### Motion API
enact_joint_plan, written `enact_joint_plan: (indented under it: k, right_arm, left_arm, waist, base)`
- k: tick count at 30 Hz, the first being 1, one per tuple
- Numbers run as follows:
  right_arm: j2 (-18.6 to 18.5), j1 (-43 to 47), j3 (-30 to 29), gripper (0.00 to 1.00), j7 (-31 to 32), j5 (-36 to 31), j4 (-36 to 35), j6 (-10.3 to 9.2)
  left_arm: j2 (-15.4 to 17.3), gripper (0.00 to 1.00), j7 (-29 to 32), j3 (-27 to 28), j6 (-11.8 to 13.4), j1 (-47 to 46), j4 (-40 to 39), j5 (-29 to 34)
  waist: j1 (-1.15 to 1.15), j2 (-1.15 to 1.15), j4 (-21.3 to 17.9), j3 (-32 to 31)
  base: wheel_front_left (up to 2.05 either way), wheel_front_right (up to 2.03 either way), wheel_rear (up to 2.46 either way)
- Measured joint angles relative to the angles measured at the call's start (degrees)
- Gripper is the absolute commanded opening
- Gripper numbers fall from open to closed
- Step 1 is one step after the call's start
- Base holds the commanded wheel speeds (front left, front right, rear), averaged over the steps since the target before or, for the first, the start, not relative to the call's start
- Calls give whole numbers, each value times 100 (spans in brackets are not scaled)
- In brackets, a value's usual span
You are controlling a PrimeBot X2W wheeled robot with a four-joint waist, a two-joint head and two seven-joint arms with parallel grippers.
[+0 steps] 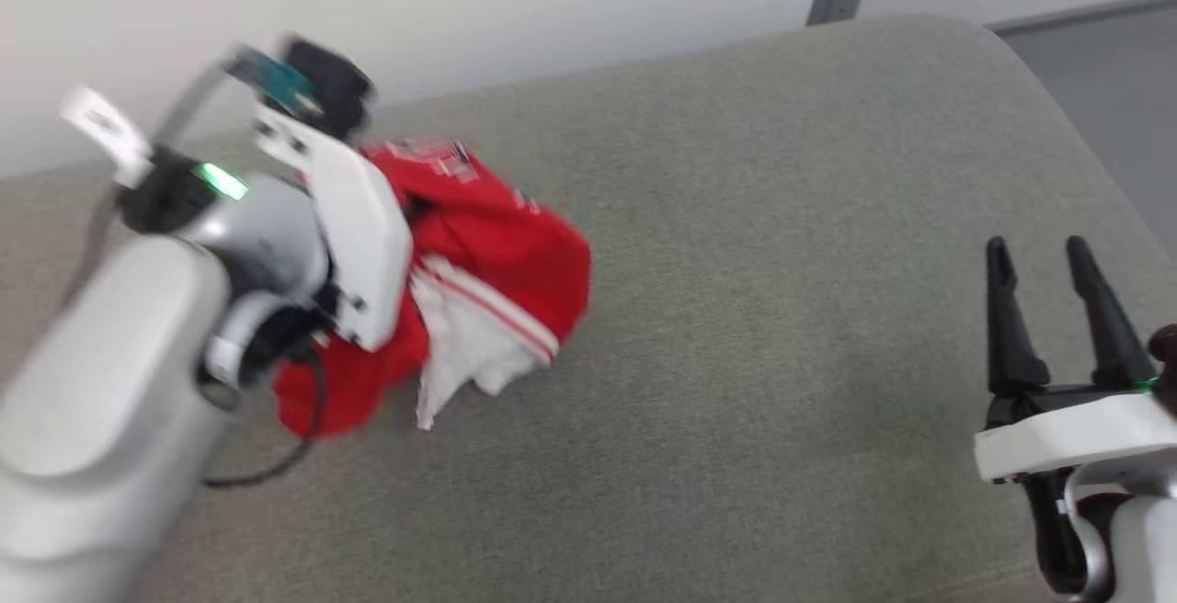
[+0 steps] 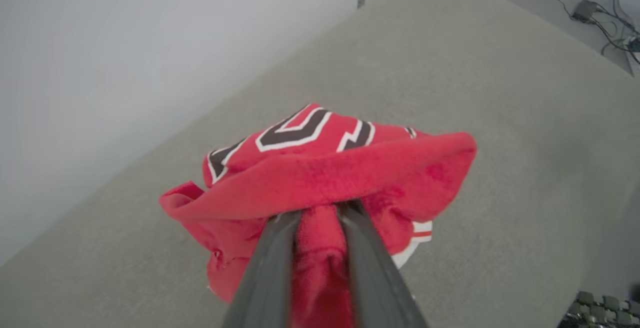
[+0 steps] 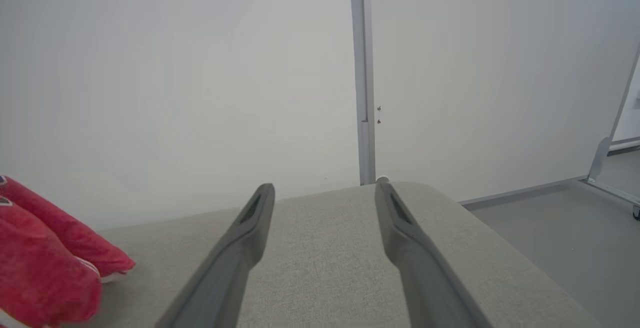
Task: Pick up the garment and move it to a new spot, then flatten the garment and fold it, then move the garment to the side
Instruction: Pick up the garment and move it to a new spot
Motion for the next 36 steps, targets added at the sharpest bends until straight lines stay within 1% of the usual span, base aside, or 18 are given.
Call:
enact_joint_plan:
  k: [3,6,7,13,20,21,22,23,28,32,36]
  right_arm:
    - [63,-12,119,100,-24,36,66,0]
    - [88,-36,242,100,-71,68,140,0]
    - [103,-98,346,100,-137,102,249,0]
    - [120,-150,526,100,-233,160,443,0]
    - [92,-266,693,100,-289,214,602,0]
    - [87,-269,711,100,-290,222,617,0]
    - [80,-278,725,100,-290,224,630,0]
    - [67,-288,744,100,-293,234,636,0]
    - [-21,-283,764,100,-285,270,668,0]
    - [-76,-244,717,100,-244,264,666,0]
    - [-114,-181,657,100,-201,255,630,0]
  left_arm:
    - [-226,0,23,-250,-47,198,275,-13]
    - [-372,0,65,-442,-122,355,612,-100]
    - [-487,0,65,-598,-209,460,1011,-100]
    - [-693,0,32,-784,-335,586,1850,-129]
    - [-917,0,15,-976,-535,580,2605,-144]
    - [-938,14,12,-1003,-587,551,2668,-144]
    - [-970,48,4,-1001,-626,531,2713,-167]
    - [-1000,100,-10,-1010,-664,519,2739,-202]
    - [-1002,100,-259,-1004,-757,455,2715,-272]
    - [-946,100,-649,-845,-781,444,2473,-305]
    - [-799,100,-1118,-597,-745,556,2135,-358]
  waist:
    - [0,0,-120,80]
    - [0,0,-221,171]
    - [0,0,-309,256]
    - [0,0,-419,361]
    - [0,0,-403,390]
    - [0,0,-389,387]
    - [0,0,-371,381]
    - [0,0,-352,369]
    - [0,0,-200,245]
    - [0,0,-28,106]
    - [0,0,177,-29]
  base:
    - [0,0,0]
    - [0,0,0]
    - [0,0,0]
    - [0,0,0]
    - [0,0,0]
    - [0,0,0]
    - [0,0,0]
    - [0,0,0]
    - [0,0,0]
    - [0,0,0]
    - [0,0,0]
